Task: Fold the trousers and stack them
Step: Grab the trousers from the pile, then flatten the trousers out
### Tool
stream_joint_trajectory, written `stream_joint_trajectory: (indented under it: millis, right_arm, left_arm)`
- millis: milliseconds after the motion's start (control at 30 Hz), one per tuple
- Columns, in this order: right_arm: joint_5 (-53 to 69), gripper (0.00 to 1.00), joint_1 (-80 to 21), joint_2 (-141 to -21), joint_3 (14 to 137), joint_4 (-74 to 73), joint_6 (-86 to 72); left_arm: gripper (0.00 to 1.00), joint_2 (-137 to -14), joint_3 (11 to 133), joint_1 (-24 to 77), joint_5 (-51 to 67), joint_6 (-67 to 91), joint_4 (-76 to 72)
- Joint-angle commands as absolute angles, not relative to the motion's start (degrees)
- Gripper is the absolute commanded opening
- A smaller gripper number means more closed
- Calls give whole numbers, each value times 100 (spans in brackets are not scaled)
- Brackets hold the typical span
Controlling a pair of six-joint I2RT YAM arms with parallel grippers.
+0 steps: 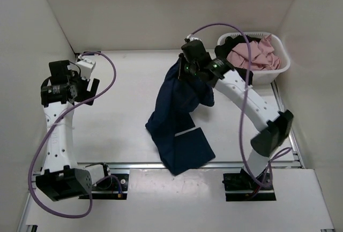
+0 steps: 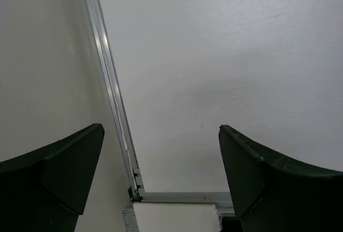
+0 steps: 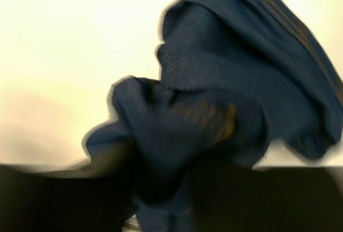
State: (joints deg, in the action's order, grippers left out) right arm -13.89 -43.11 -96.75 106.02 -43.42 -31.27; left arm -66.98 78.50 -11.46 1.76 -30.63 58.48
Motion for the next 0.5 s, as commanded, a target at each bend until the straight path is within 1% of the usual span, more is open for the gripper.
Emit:
stream_joint_trajectory:
  millis: [0, 33, 67, 100, 167, 200, 233, 300, 333, 367, 433, 467]
  right_arm:
    - [-980, 51, -3274, -10087, 10994, -5084, -3270]
    - [-584, 84, -3052, -10594, 11169, -5359, -3191]
    - [-215, 94, -2902, -10808, 11510, -5605, -3060]
    - [-28, 96, -2805, -10941, 11592, -5834, -2771]
    - [-245, 99, -2751, -10751, 11357, -5898, -2550]
    - [-359, 99, -2751, -10523, 10616, -5715, -2549]
    - [-360, 99, -2751, -9972, 10130, -5208, -2618]
    - [-230, 99, -2506, -9407, 9111, -4678, -3029]
    - [-89, 99, -2435, -8926, 8148, -4406, -3163]
    - [17, 99, -2382, -8712, 7712, -3951, -3286]
    - [288, 98, -2329, -8325, 6956, -3544, -3619]
    - [429, 98, -2329, -8323, 6439, -3229, -3734]
  left_arm:
    - [100, -7283, 8338, -959, 376, -3270, 6360]
    - [100, -7469, 8463, -862, 491, -3270, 6572]
    - [100, -7636, 8568, -748, 597, -3200, 6766]
    - [100, -7794, 8639, -451, 833, -3086, 6942]
    - [100, -8007, 8587, -72, 1036, -3015, 7181]
    - [100, -8007, 8500, 382, 1159, -2962, 7181]
    - [100, -7946, 8290, 648, 1221, -2962, 7094]
    - [100, -7893, 8139, 1228, 1396, -2962, 6970]
    - [100, -7945, 8139, 1631, 1806, -2962, 6970]
    - [100, -8015, 8139, 1739, 2045, -2962, 6970]
    - [100, -8217, 8086, 1959, 2398, -2962, 6900]
    - [100, -8479, 7964, 2038, 2399, -2884, 6830]
